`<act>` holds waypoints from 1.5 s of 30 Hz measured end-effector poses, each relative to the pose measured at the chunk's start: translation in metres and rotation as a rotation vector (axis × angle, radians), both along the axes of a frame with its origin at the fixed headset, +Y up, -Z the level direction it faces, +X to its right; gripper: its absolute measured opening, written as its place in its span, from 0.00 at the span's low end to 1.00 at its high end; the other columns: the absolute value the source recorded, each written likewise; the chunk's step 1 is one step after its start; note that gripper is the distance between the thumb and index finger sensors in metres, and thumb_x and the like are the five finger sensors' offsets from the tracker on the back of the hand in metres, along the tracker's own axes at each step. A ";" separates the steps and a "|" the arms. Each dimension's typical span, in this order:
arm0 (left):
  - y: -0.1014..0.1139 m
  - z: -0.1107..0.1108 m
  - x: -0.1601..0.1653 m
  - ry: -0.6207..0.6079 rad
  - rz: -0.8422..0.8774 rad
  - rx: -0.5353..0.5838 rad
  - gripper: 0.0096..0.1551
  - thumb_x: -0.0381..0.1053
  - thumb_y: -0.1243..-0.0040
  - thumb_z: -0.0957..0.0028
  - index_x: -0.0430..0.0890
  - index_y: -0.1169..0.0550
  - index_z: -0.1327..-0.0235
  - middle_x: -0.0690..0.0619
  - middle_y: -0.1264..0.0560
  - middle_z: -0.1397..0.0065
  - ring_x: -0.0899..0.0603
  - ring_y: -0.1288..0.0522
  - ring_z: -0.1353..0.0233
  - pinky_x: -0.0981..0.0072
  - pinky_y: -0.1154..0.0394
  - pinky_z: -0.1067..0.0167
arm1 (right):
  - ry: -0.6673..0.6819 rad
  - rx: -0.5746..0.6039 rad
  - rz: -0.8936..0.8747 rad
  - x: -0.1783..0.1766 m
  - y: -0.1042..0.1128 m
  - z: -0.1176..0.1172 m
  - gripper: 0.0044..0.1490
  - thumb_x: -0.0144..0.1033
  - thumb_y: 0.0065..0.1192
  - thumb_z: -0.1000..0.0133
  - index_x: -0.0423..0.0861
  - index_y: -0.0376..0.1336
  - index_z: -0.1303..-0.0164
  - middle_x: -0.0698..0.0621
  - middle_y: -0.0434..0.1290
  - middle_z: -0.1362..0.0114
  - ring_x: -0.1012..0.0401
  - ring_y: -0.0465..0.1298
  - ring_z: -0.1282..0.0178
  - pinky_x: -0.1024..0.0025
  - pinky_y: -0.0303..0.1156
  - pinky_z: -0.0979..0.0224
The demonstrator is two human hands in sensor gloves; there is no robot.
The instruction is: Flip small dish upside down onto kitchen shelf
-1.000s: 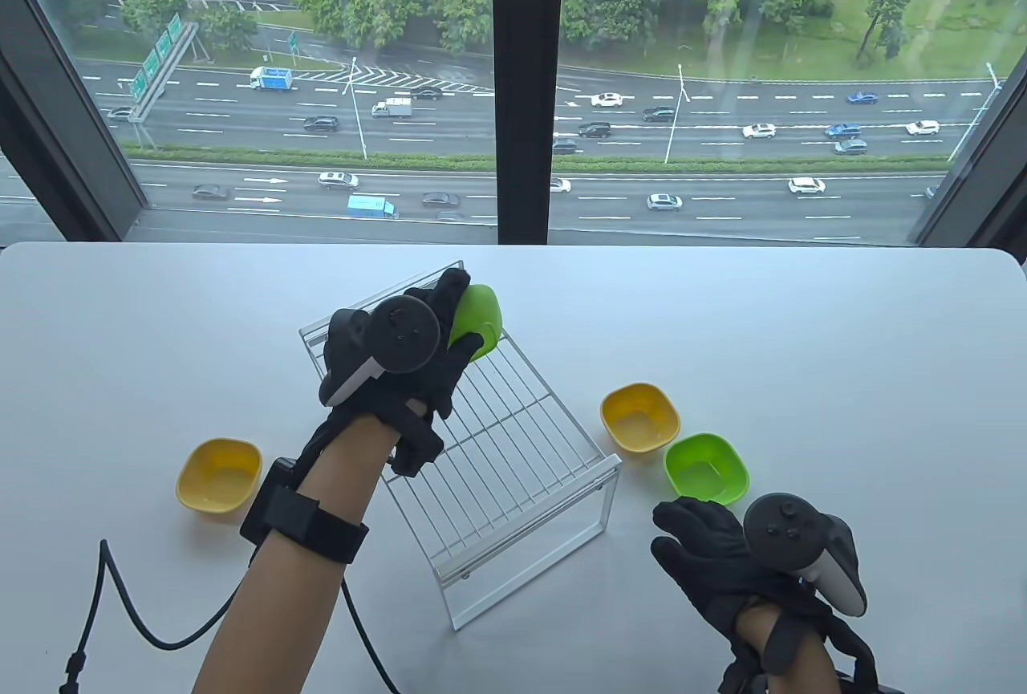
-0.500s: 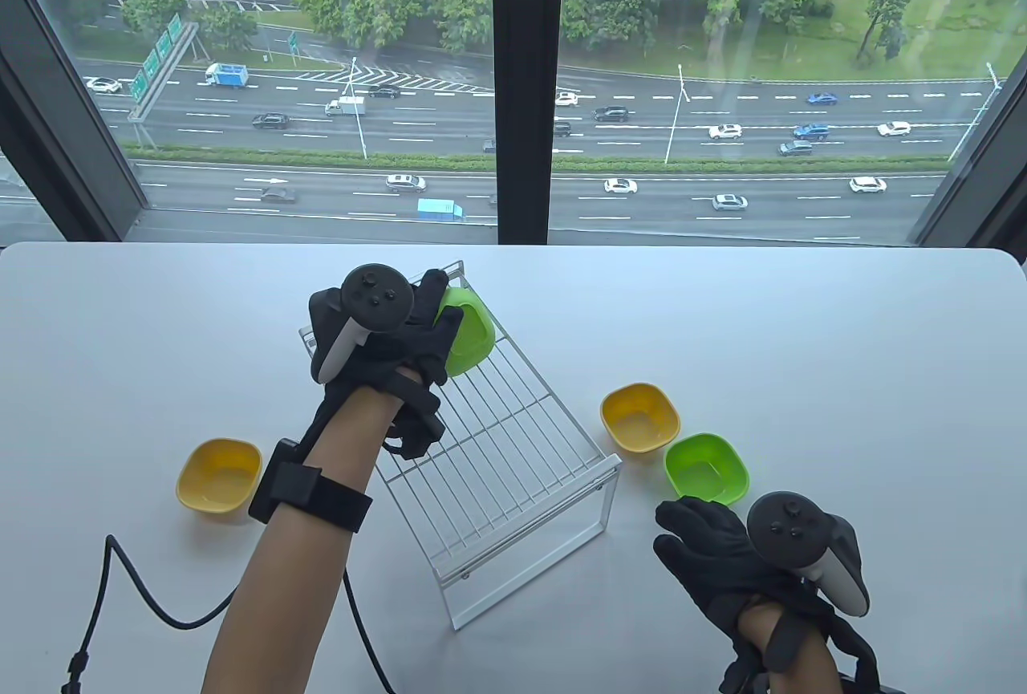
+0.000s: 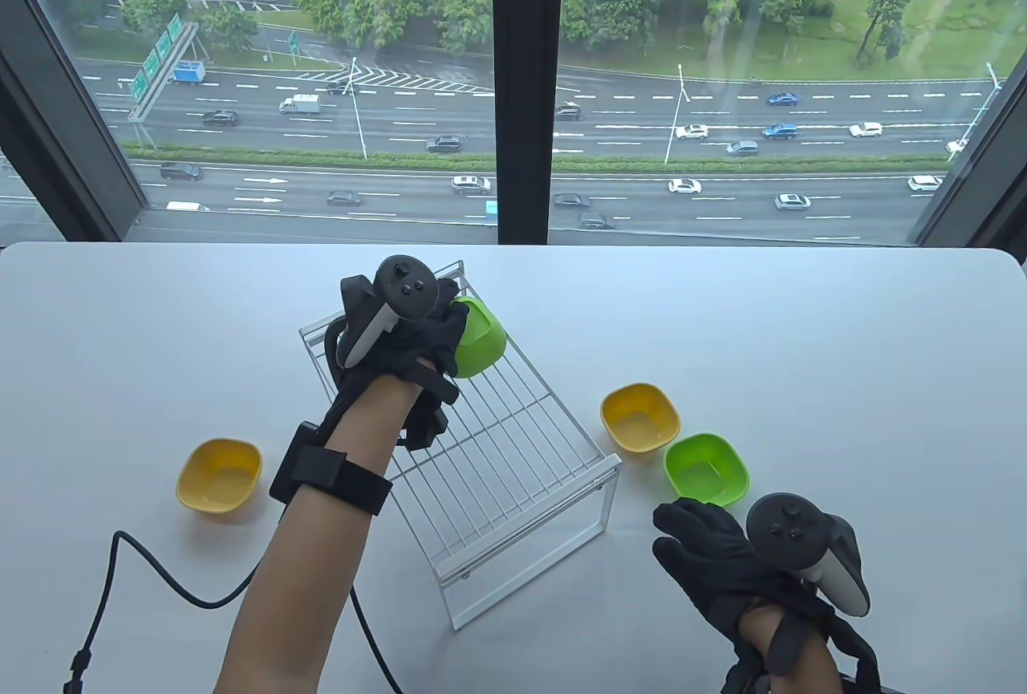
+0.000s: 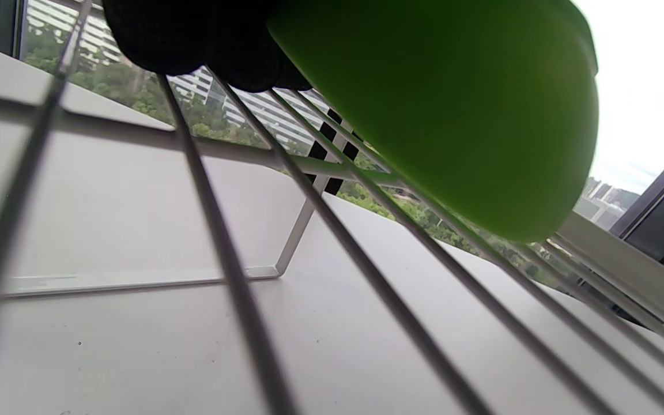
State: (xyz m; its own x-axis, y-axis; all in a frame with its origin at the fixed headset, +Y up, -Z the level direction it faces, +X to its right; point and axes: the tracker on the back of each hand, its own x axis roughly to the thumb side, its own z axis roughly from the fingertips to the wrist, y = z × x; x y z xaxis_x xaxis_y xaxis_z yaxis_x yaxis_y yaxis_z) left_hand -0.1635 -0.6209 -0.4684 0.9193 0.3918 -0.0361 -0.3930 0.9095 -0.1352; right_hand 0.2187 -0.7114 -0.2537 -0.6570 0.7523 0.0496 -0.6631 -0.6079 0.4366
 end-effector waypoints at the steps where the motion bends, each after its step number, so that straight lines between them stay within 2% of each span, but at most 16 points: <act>1: -0.001 0.000 0.001 0.007 -0.008 -0.008 0.36 0.61 0.53 0.46 0.42 0.23 0.32 0.35 0.21 0.35 0.19 0.25 0.48 0.42 0.22 0.50 | 0.000 0.000 -0.001 0.000 0.000 0.000 0.50 0.67 0.47 0.42 0.45 0.49 0.18 0.38 0.44 0.13 0.36 0.39 0.17 0.32 0.41 0.23; 2: -0.003 -0.002 0.002 0.024 -0.025 -0.027 0.37 0.59 0.51 0.47 0.37 0.20 0.35 0.37 0.22 0.35 0.20 0.26 0.47 0.42 0.24 0.48 | -0.001 0.001 -0.002 0.000 0.000 0.000 0.50 0.67 0.47 0.42 0.45 0.49 0.18 0.38 0.45 0.13 0.36 0.39 0.17 0.32 0.42 0.23; 10: -0.002 0.000 0.004 0.037 -0.036 -0.033 0.37 0.59 0.54 0.47 0.37 0.22 0.35 0.38 0.23 0.34 0.23 0.26 0.46 0.43 0.25 0.47 | -0.014 -0.003 -0.023 0.002 0.000 0.001 0.50 0.67 0.47 0.42 0.45 0.49 0.18 0.37 0.45 0.13 0.36 0.40 0.18 0.32 0.43 0.23; 12: 0.004 0.005 0.003 0.037 -0.034 0.065 0.36 0.59 0.50 0.48 0.43 0.28 0.30 0.39 0.28 0.31 0.31 0.27 0.42 0.45 0.23 0.47 | -0.021 0.004 -0.041 0.004 0.000 0.001 0.50 0.67 0.47 0.42 0.45 0.50 0.18 0.38 0.46 0.13 0.36 0.40 0.17 0.32 0.43 0.23; 15: 0.024 0.022 0.006 -0.055 -0.103 0.323 0.37 0.63 0.51 0.48 0.47 0.31 0.26 0.42 0.31 0.27 0.39 0.27 0.40 0.55 0.20 0.50 | -0.032 -0.005 -0.062 0.006 -0.002 0.000 0.49 0.66 0.48 0.42 0.44 0.51 0.19 0.37 0.47 0.13 0.36 0.41 0.17 0.32 0.43 0.23; 21: 0.049 0.062 -0.004 -0.175 -0.125 0.451 0.40 0.65 0.51 0.48 0.50 0.33 0.23 0.42 0.36 0.23 0.38 0.30 0.35 0.51 0.23 0.43 | -0.019 -0.005 -0.054 0.005 -0.002 0.001 0.49 0.66 0.47 0.42 0.44 0.51 0.19 0.37 0.48 0.13 0.36 0.42 0.18 0.32 0.44 0.23; 24: 0.052 0.079 -0.019 -0.189 -0.149 0.459 0.40 0.66 0.51 0.48 0.52 0.35 0.22 0.42 0.39 0.19 0.36 0.33 0.30 0.45 0.26 0.36 | -0.021 -0.006 -0.061 0.005 -0.002 0.001 0.49 0.66 0.48 0.42 0.44 0.52 0.19 0.37 0.48 0.13 0.36 0.42 0.18 0.32 0.44 0.23; 30: 0.046 0.119 -0.060 -0.203 -0.194 0.513 0.40 0.66 0.50 0.48 0.52 0.32 0.23 0.42 0.39 0.18 0.34 0.34 0.27 0.39 0.29 0.32 | -0.018 -0.017 -0.059 0.005 -0.003 0.001 0.49 0.66 0.48 0.42 0.44 0.52 0.19 0.37 0.48 0.13 0.36 0.42 0.18 0.32 0.44 0.23; 35: 0.036 0.149 -0.093 -0.167 -0.229 0.463 0.40 0.67 0.50 0.48 0.52 0.31 0.22 0.42 0.39 0.17 0.34 0.34 0.26 0.37 0.30 0.31 | -0.020 -0.033 -0.064 0.005 -0.005 0.000 0.49 0.66 0.48 0.42 0.43 0.52 0.19 0.37 0.49 0.13 0.36 0.42 0.18 0.32 0.44 0.23; 39: 0.025 0.165 -0.121 -0.132 -0.229 0.437 0.40 0.68 0.50 0.49 0.53 0.30 0.23 0.41 0.38 0.17 0.33 0.34 0.25 0.36 0.31 0.30 | -0.024 -0.039 -0.069 0.005 -0.005 0.000 0.49 0.66 0.48 0.42 0.43 0.52 0.19 0.37 0.50 0.14 0.36 0.43 0.17 0.33 0.43 0.23; 45: 0.003 0.178 -0.157 -0.066 -0.198 0.368 0.41 0.67 0.50 0.49 0.53 0.30 0.22 0.42 0.38 0.16 0.33 0.35 0.25 0.35 0.32 0.29 | -0.023 -0.047 -0.068 0.004 -0.006 0.001 0.49 0.65 0.48 0.42 0.43 0.53 0.20 0.37 0.51 0.14 0.37 0.44 0.17 0.34 0.42 0.22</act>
